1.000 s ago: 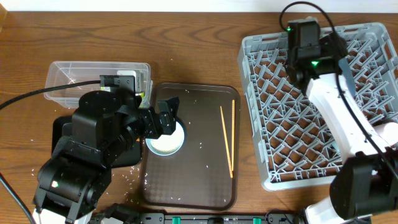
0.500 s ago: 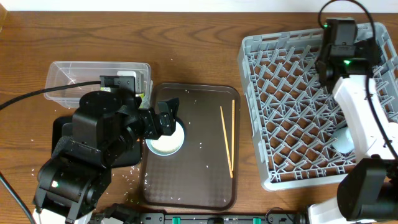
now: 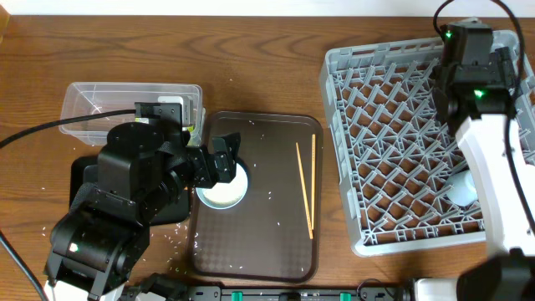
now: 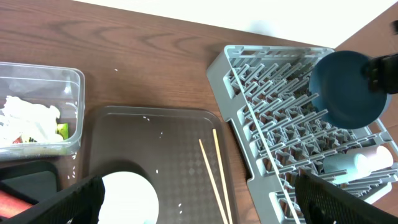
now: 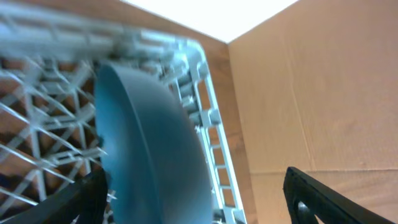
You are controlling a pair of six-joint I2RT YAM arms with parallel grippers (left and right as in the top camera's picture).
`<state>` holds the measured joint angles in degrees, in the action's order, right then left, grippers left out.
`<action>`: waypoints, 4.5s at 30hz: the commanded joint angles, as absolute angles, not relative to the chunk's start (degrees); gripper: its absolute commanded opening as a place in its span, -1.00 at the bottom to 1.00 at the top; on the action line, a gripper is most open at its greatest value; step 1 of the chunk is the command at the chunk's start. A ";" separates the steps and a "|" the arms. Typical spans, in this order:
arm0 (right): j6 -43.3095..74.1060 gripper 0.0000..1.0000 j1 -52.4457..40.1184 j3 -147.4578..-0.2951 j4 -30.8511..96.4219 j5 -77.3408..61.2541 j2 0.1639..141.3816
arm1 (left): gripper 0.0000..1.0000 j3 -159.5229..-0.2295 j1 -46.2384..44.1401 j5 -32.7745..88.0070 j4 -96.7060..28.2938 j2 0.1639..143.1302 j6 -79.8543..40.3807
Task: Sort waste into correct bins and load items into the dishwasher rack
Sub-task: 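Carry the blue plate with the right gripper and stand it in the rack, then move the left gripper over the small rice bowl and grasp its rim, then lift the rice bowl with the left gripper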
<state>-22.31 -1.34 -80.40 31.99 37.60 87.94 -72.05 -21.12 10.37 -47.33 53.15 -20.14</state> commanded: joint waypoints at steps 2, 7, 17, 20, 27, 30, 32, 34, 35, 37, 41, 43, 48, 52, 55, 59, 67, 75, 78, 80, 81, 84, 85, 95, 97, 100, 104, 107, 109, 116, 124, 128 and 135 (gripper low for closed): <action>-19.16 0.72 -2.39 -80.58 32.71 35.29 83.96 | 0.96 -72.51 -21.30 10.90 -47.29 53.17 -20.21; -7.27 0.90 -3.11 -80.58 38.98 27.88 80.31 | 0.96 -72.51 -21.30 11.03 -47.68 53.17 -20.23; 9.21 0.47 -5.28 -80.58 51.81 -14.96 74.48 | 0.96 -72.47 -21.30 8.69 -56.97 57.45 -20.18; 9.19 0.47 -6.63 -80.58 55.16 -16.80 74.52 | 0.96 -72.29 -21.30 7.70 -61.71 60.69 -20.21; 9.39 0.47 -9.45 -80.58 58.19 -16.95 74.52 | 0.96 -72.23 -21.30 7.90 -64.25 68.45 -20.84; 10.24 0.57 -10.24 -80.55 58.83 -16.78 74.63 | 0.89 -72.23 -21.30 7.88 -64.51 71.46 -20.82; 12.56 0.61 -10.26 -80.55 59.48 -16.73 74.85 | 0.82 -72.23 -21.30 7.84 -65.23 72.58 -20.82; 13.28 0.61 -10.26 -80.55 59.90 -16.75 75.05 | 0.79 -72.23 -21.30 7.14 -66.32 72.60 -20.86; 13.26 0.62 -10.26 -80.55 60.12 -16.75 75.20 | 0.79 -72.23 -21.30 6.61 -66.92 72.29 -20.93; 13.26 0.62 -10.26 -80.55 60.62 -16.75 75.24 | 0.79 -72.23 -21.30 4.73 -68.73 71.64 -22.15; 13.23 0.63 -10.26 -80.55 61.14 -16.75 75.26 | 0.79 -70.94 -21.32 3.84 -71.46 71.48 -23.53; 13.23 0.63 -10.31 -80.55 61.06 -16.75 75.26 | 0.65 -68.93 -21.37 4.56 -69.97 71.48 -23.68; 13.23 0.64 -10.48 -80.55 60.47 -16.73 75.29 | 0.47 -63.24 -22.72 8.51 -63.42 71.48 -23.35; 13.28 0.64 -10.48 -80.55 60.31 -16.78 75.29 | 0.42 -59.55 -27.42 7.29 -56.62 72.40 -20.58; 13.26 0.65 -10.52 -80.55 60.23 -16.75 75.29 | 0.35 -58.92 -30.57 2.50 -54.72 75.20 -20.62; 13.28 0.64 -10.55 -80.55 60.40 -16.78 75.29 | 0.25 -58.92 -32.62 -0.34 -52.27 80.64 -19.46; 13.26 0.65 -10.55 -80.55 60.75 -16.75 75.29 | 0.09 -58.92 -32.60 -0.78 -49.69 87.31 -18.96; 13.26 0.67 -10.55 -80.55 60.97 -16.73 75.31 | -0.06 -58.92 -29.15 0.62 -50.52 85.41 -19.25; 13.28 0.67 -10.55 -80.55 60.95 -16.73 75.33 | -0.06 -58.92 -29.61 9.02 -48.16 85.38 -15.86; 13.23 0.65 -10.61 -80.55 60.97 -16.97 75.37 | -0.06 -58.92 -30.72 9.91 -48.01 85.52 -15.68; 13.26 0.63 -10.92 -80.53 61.36 -16.97 75.37 | -0.07 -58.92 -31.14 9.39 -48.77 85.49 -15.84; 13.26 0.55 -13.52 -80.51 62.35 -16.93 75.96 | -0.20 -58.92 -30.98 7.35 -50.98 85.19 -17.96; 13.23 0.55 -14.92 -80.47 62.57 -16.53 76.55 | -0.22 -58.94 -30.52 6.81 -51.40 84.66 -18.06; 16.10 0.56 -19.53 -80.47 62.26 -9.26 79.29 | -0.21 -58.92 -26.65 -0.34 -54.87 82.50 -19.14; 16.10 0.59 -19.53 -80.47 62.28 -9.30 79.31 | -0.20 -58.92 -25.28 -0.60 -54.92 82.50 -19.11; 16.05 0.61 -19.53 -80.47 62.46 -9.45 79.31 | -0.19 -58.92 -22.74 -1.04 -54.63 82.65 -19.11; 16.19 0.61 -19.57 -80.47 62.54 -10.13 79.31 | -0.19 -58.37 -18.70 -1.15 -54.04 83.40 -18.81; 16.32 0.61 -19.59 -80.47 62.33 -11.07 79.31 | -0.19 -56.73 -16.38 -0.75 -51.27 84.29 -18.15; 16.29 0.61 -19.59 -80.47 62.35 -11.20 79.31 | -0.19 -55.44 -15.59 1.43 -48.75 85.01 -17.04; 16.29 0.61 -19.59 -80.47 62.35 -12.25 79.31 | -0.20 -54.59 -15.49 -1.89 -45.47 88.25 -16.29; 16.27 0.60 -19.57 -80.47 62.30 -12.25 79.31 | -0.20 -54.59 -15.49 -4.80 -44.82 90.35 -16.08; 16.29 0.60 -19.57 -80.47 61.87 -12.27 79.31 | -0.20 -54.59 -15.49 -7.11 -44.53 90.37 -16.08; 16.29 0.60 -19.57 -80.47 60.99 -12.27 79.31 | -0.21 -53.95 -15.51 -3.46 -44.18 91.70 -16.12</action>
